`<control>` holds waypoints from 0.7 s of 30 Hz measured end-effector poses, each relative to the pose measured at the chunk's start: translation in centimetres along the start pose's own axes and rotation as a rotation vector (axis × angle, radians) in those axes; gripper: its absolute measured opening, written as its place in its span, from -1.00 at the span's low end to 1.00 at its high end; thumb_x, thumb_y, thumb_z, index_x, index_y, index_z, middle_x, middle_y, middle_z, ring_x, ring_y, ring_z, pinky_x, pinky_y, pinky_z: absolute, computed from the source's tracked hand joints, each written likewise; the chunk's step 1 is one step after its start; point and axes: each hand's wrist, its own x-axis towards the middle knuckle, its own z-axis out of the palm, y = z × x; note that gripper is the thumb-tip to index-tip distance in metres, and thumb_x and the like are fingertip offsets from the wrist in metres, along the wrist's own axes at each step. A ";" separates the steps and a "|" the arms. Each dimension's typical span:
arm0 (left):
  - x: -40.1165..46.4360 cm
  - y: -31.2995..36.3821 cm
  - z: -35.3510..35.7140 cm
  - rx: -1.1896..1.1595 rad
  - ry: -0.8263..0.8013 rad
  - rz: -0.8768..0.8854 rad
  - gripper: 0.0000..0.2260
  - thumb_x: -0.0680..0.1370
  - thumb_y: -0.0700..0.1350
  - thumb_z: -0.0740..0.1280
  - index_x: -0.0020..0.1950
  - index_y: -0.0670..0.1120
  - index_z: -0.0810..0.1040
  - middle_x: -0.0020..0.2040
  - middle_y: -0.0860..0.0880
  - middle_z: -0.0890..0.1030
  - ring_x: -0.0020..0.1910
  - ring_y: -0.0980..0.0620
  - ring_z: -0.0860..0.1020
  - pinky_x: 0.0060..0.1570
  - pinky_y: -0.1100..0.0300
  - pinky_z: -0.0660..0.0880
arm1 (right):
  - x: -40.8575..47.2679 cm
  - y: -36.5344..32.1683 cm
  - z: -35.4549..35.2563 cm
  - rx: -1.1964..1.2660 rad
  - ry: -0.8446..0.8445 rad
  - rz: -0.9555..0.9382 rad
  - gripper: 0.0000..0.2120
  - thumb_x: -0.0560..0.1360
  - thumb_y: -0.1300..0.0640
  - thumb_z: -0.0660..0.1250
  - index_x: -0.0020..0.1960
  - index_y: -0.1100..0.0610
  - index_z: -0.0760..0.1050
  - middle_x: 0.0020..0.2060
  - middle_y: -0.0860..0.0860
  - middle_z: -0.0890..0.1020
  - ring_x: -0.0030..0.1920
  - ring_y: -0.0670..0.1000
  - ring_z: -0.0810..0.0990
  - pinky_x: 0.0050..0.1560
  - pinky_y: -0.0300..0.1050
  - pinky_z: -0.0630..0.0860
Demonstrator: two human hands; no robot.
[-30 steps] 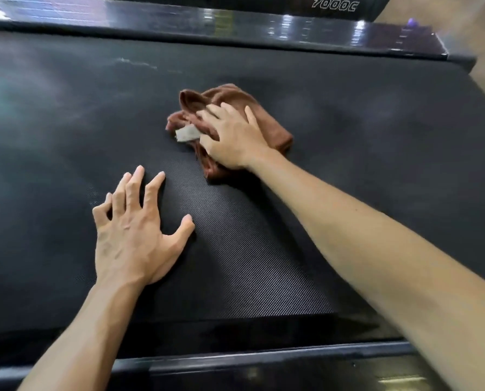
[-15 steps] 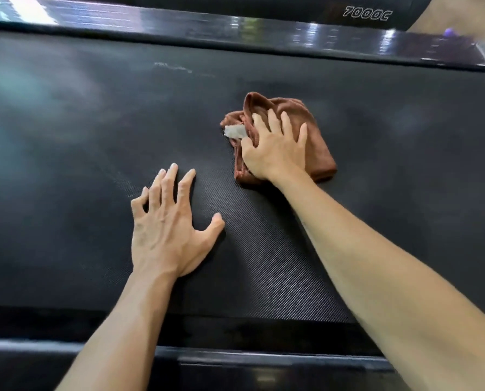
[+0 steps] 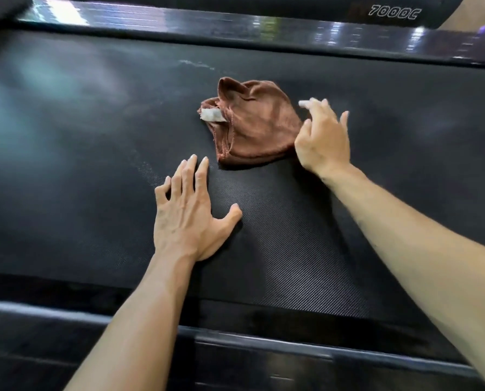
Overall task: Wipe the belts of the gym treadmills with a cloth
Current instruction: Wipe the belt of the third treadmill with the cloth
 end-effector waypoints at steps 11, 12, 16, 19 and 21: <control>-0.1 -0.3 -1.0 -0.221 -0.024 -0.062 -0.16 0.43 0.35 -0.01 0.66 -0.01 0.05 0.66 -0.01 0.01 0.59 -0.09 0.16 0.54 -0.04 0.03 | -1.7 3.2 0.6 -0.281 -0.044 0.043 -0.50 0.69 0.08 0.04 0.63 -0.01 0.23 0.66 0.00 0.16 0.67 0.01 0.00 0.65 0.18 -0.19; 0.3 0.0 -1.3 -0.297 0.006 -0.086 -0.21 0.47 0.31 0.07 0.64 -0.02 0.11 0.66 -0.02 0.05 0.59 -0.09 0.18 0.54 -0.04 0.05 | -1.8 3.3 0.5 -0.287 -0.048 0.044 -0.50 0.69 0.08 0.03 0.63 -0.02 0.22 0.66 -0.01 0.16 0.67 0.01 -0.01 0.65 0.18 -0.19; 4.9 3.8 -3.0 -0.393 0.149 0.075 -0.48 0.54 -0.01 0.24 0.49 -0.15 0.45 0.57 -0.12 0.34 0.58 -0.11 0.24 0.57 -0.10 0.17 | -1.6 3.4 0.6 -0.277 -0.040 0.036 -0.51 0.71 0.10 0.01 0.63 -0.02 0.22 0.66 0.00 0.16 0.67 0.01 -0.01 0.65 0.18 -0.18; 9.6 7.4 -3.4 -0.276 0.007 0.127 -0.52 0.62 -0.02 0.19 0.52 -0.13 0.42 0.64 -0.12 0.22 0.65 -0.11 0.05 0.61 -0.06 0.04 | -1.6 3.6 0.7 -0.283 -0.037 0.034 -0.51 0.70 0.11 0.00 0.63 -0.01 0.23 0.66 0.00 0.17 0.67 0.01 0.00 0.65 0.18 -0.18; 12.3 9.0 -2.2 -0.188 -0.108 0.123 -0.43 0.68 0.11 0.09 0.63 -0.13 0.23 0.67 -0.17 0.08 0.66 -0.16 -0.02 0.61 -0.06 -0.11 | -1.5 3.8 0.9 -0.281 -0.039 0.039 -0.51 0.70 0.10 0.02 0.62 -0.02 0.24 0.66 0.00 0.17 0.67 0.01 0.01 0.65 0.19 -0.17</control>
